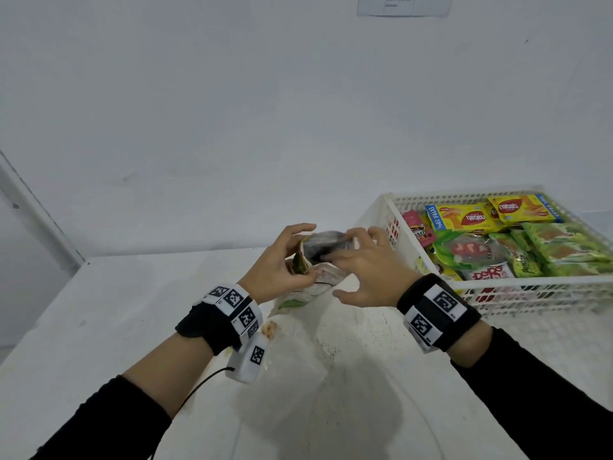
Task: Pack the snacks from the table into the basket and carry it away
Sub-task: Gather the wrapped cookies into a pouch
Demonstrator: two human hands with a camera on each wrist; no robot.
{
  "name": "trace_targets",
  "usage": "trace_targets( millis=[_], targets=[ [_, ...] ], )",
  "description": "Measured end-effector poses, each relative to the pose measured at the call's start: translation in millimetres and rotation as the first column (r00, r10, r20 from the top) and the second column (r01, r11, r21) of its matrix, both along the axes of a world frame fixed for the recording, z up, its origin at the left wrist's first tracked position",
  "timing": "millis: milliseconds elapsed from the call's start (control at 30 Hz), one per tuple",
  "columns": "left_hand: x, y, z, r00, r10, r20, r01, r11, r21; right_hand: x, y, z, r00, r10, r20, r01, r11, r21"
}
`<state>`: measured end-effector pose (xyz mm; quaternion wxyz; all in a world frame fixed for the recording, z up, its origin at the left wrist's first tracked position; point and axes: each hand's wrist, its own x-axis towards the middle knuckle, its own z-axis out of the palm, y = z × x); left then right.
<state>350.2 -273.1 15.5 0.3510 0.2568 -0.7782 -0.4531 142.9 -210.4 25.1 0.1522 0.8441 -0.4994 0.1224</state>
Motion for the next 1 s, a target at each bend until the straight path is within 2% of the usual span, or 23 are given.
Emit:
trace_targets(
  millis=[67,133,200,267,333,400,433,467,500,533,567,600,700,800,900,1000],
  targets=[
    [-7,2,-1,0.999,-0.022,0.027,0.022,1.0,0.001,-8,-5,-7,0.997,0.032,-0.073,-0.033,0.999,-0.019],
    [-13,-1,-4,0.999,-0.036,0.034,0.035,0.999,0.035,-18,-6,-10,0.997,0.019,-0.068,-0.024,0.997,-0.072],
    [-16,-8,-4,0.995,-0.033,0.099,0.026,0.997,0.077,-25,-6,-6,1.0,-0.017,0.006,0.017,0.99,-0.142],
    [-22,-16,-6,0.97,-0.021,0.241,0.001,0.996,0.086,-31,-4,-1,0.997,-0.018,0.071,0.031,0.98,-0.194],
    [-32,-24,-10,0.942,0.018,0.335,-0.032,0.999,0.038,-37,-2,2,0.993,-0.02,0.118,0.043,0.98,-0.193],
    [-41,-30,-15,0.943,0.04,0.33,-0.045,0.999,0.009,-47,4,3,0.96,-0.1,0.26,0.139,0.981,-0.135],
    [-45,-32,-17,0.953,0.037,0.302,-0.042,0.999,0.011,-55,8,3,0.908,-0.168,0.383,0.196,0.98,-0.034],
    [-49,-32,-20,0.963,0.027,0.267,-0.036,0.999,0.03,-63,14,4,0.82,-0.235,0.522,0.198,0.972,0.128],
    [-53,-32,-21,0.971,0.014,0.238,-0.03,0.997,0.066,-68,21,4,0.692,-0.286,0.663,0.114,0.95,0.291],
    [-57,-32,-22,0.975,-0.002,0.222,-0.022,0.994,0.104,-73,26,1,0.561,-0.311,0.767,-0.003,0.926,0.378],
    [-62,-32,-23,0.975,-0.023,0.223,-0.008,0.991,0.136,-76,30,-3,0.476,-0.311,0.823,-0.07,0.919,0.388],
    [-67,-31,-25,0.97,-0.04,0.238,0.003,0.988,0.153,-79,33,-9,0.452,-0.305,0.839,-0.055,0.928,0.368],
    [-85,-30,-28,0.95,0.01,0.311,-0.049,0.992,0.119,-81,37,-25,0.453,-0.325,0.83,0.15,0.946,0.289],
    [-99,-23,-25,0.937,0.024,0.347,-0.091,0.98,0.177,-82,41,-32,0.375,-0.364,0.853,0.307,0.916,0.257],
    [-116,-12,-29,0.921,-0.092,0.378,0.013,0.978,0.207,-84,44,-36,0.379,-0.372,0.847,0.312,0.913,0.262],
    [-132,-2,-35,0.928,-0.065,0.368,0.015,0.991,0.136,-90,47,-37,0.424,-0.369,0.827,0.355,0.908,0.223]
  ],
)
